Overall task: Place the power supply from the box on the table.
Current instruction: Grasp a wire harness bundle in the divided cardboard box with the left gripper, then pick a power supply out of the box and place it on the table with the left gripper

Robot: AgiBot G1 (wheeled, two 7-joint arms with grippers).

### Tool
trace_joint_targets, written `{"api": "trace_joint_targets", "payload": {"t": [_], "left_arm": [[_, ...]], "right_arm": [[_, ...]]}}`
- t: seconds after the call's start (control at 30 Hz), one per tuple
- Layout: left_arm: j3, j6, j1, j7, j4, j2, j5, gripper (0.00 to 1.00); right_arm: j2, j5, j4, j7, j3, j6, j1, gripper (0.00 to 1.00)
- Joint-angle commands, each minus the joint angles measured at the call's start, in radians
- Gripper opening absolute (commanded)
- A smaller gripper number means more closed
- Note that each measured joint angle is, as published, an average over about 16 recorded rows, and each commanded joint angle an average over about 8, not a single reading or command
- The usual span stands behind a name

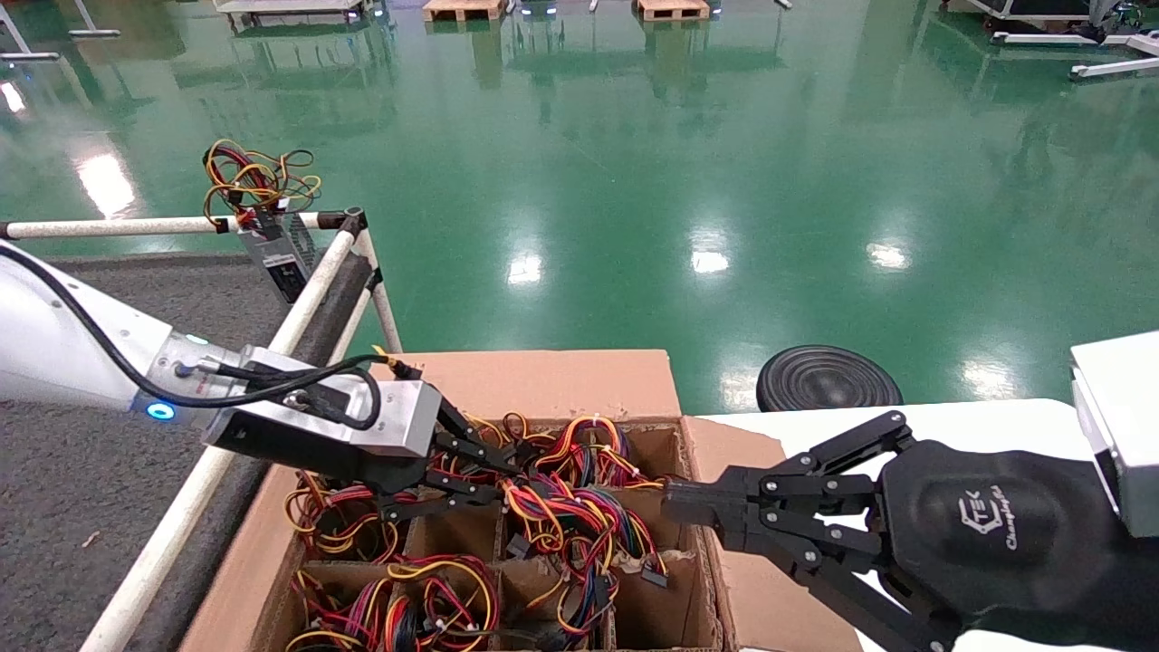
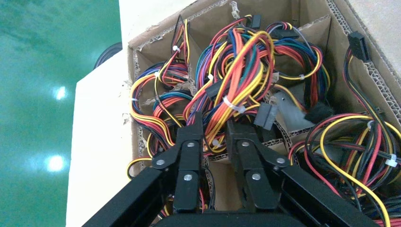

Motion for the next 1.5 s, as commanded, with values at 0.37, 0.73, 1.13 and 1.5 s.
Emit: {"api": "trace_joint_targets", "payload": {"t": [0.37, 0.73, 1.13, 1.5], "left_arm": [[0.015, 0.014, 0.0, -0.011, -0.027, -0.021, -0.03, 0.0], [0.033, 0.025, -0.023, -0.037, -0.081, -0.05, -0.073, 0.0], [0.075, 0.038, -0.12, -0.089, -0.188, -0.11, -0.136, 0.0], [0.117, 0.049, -0.21, -0.131, -0.261, -0.143, -0.165, 0.0]], "right_arm": [[0.0, 0.0, 0.0, 0.0, 0.0, 0.0, 0.0, 0.0], [0.0, 0.0, 0.0, 0.0, 0.0, 0.0, 0.0, 0.0], [0.0, 0.0, 0.0, 0.0, 0.0, 0.0, 0.0, 0.0], [0.0, 0.0, 0.0, 0.0, 0.0, 0.0, 0.0, 0.0]]}}
